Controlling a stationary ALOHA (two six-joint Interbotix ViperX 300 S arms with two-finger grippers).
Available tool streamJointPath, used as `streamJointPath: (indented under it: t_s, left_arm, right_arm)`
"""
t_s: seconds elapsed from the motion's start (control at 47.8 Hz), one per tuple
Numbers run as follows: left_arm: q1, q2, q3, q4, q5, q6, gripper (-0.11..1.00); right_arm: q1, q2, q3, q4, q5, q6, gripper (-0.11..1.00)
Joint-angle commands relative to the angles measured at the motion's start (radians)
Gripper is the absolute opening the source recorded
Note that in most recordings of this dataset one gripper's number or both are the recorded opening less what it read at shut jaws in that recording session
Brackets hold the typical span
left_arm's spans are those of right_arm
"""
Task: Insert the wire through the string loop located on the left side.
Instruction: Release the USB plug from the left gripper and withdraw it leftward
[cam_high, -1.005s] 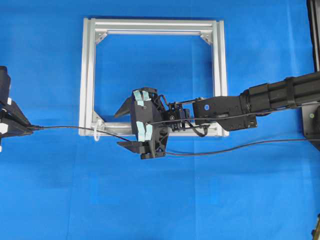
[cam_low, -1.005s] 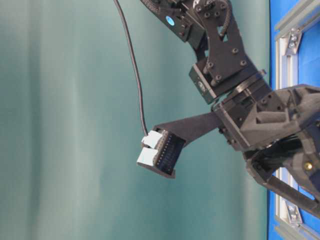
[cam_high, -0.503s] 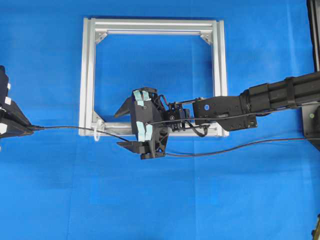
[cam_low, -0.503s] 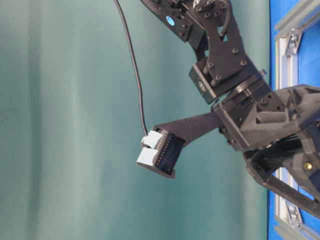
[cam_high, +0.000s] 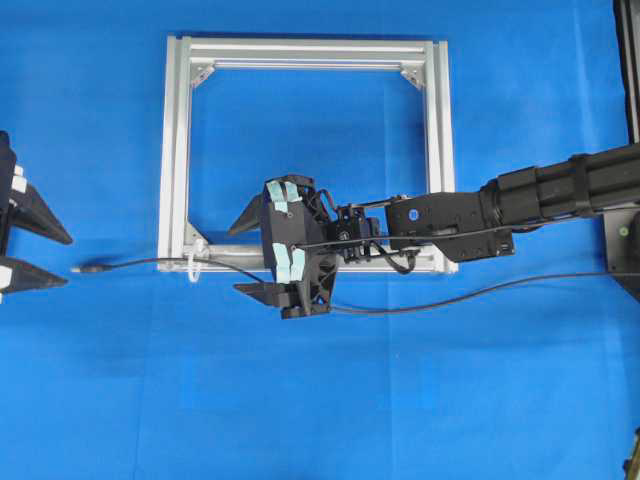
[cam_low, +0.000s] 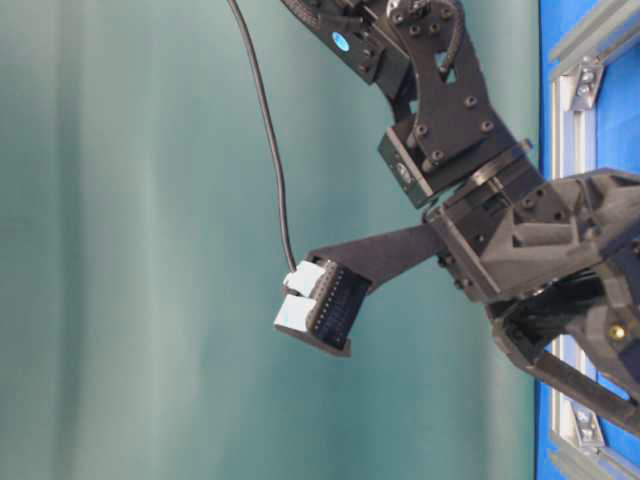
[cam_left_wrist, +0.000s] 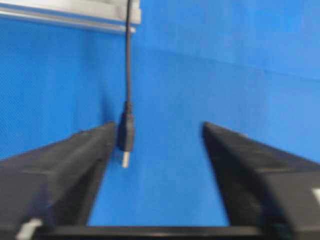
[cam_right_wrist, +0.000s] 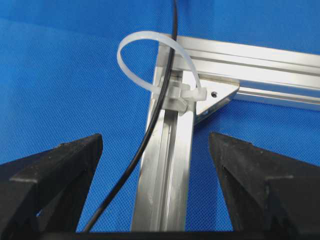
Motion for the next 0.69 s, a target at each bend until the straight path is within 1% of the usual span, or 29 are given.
streamJointPath:
  t_s: [0.0, 0.042, 0.084, 0.23, 0.356, 0.503, 0.67]
  left_arm:
    - [0.000, 0.009, -0.009, 0.003, -0.008, 0.000, 0.74]
    - [0.002, 0.008, -0.009, 0.003, -0.008, 0.000, 0.84]
    - [0.003, 0.008, -0.009, 0.003, -0.008, 0.000, 0.88]
    - [0.018, -0.002, -0.009, 0.003, -0.008, -0.003, 0.80]
    - [0.041, -0.025, -0.014, 0.003, -0.021, -0.008, 0.80]
    - [0.051, -0.074, -0.021, 0.003, -0.094, -0.006, 0.80]
    - [0.052, -0.110, -0.029, 0.003, -0.195, 0.011, 0.80]
  right_arm:
    - [0.002, -0.040, -0.009, -0.002, -0.009, -0.002, 0.90]
    - [0.002, -0.040, -0.008, -0.002, -0.009, -0.002, 0.90]
    - [0.002, -0.040, -0.008, -0.002, -0.009, -0.002, 0.90]
    - [0.002, -0.040, -0.009, -0.002, -0.009, -0.002, 0.90]
    - [0.002, -0.040, -0.017, 0.000, -0.005, 0.000, 0.90]
    - [0.002, -0.072, -0.031, 0.000, 0.018, 0.002, 0.90]
    - [-0.003, -0.126, -0.046, 0.000, 0.044, 0.002, 0.90]
